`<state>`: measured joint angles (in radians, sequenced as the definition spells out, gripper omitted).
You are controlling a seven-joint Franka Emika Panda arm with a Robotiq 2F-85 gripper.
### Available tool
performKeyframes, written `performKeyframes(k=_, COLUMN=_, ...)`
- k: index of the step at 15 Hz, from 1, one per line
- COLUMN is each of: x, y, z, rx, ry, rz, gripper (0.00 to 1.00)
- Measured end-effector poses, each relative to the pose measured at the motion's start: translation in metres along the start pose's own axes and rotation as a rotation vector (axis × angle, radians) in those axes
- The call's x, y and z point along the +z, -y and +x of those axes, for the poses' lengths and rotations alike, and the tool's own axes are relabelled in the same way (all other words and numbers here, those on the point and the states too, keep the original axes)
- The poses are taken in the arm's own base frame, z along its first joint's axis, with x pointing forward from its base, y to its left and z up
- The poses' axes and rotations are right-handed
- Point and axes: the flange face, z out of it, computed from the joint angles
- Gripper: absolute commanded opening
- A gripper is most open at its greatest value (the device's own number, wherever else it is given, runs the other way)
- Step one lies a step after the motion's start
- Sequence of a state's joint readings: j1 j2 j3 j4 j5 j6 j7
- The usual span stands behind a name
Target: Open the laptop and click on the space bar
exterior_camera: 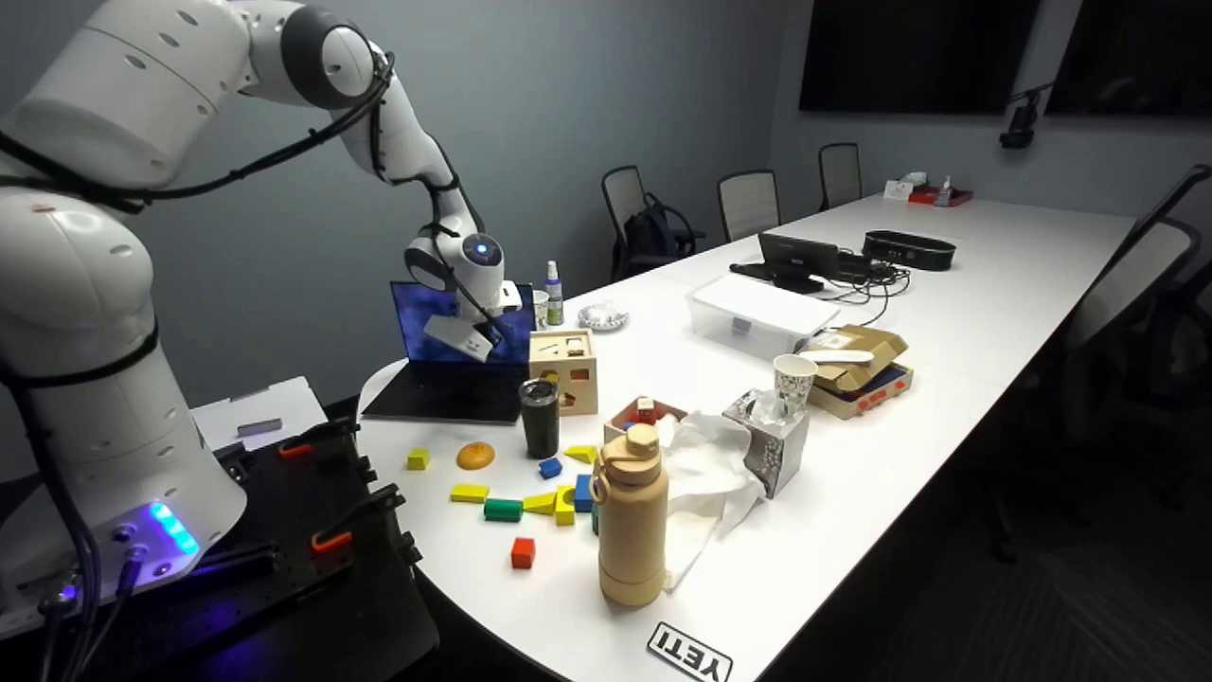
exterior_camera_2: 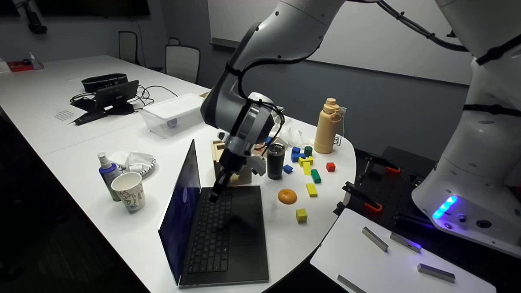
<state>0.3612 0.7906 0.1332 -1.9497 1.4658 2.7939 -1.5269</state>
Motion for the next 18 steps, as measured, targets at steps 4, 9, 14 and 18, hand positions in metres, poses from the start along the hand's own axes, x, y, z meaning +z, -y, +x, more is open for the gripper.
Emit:
performKeyframes(k=4, x=-0.054, y=0.006, z=0.018, rx=0.014, ry=-0.039, rz=-0.048, gripper=0.56)
performKeyframes(k=9, x=-0.107, y=0.016, z=0.022, rx=0.03, ry=-0.024, rz=-0.089, gripper=0.93)
performKeyframes(k=14, x=-0.137, y=0.031, z=0.023, rx=0.019, ry=-0.008, rz=-0.106, gripper=1.0)
performKeyframes(k=18, x=-0.146, y=0.041, z=0.024, rx=0.008, ry=0.002, rz=-0.108, gripper=1.0)
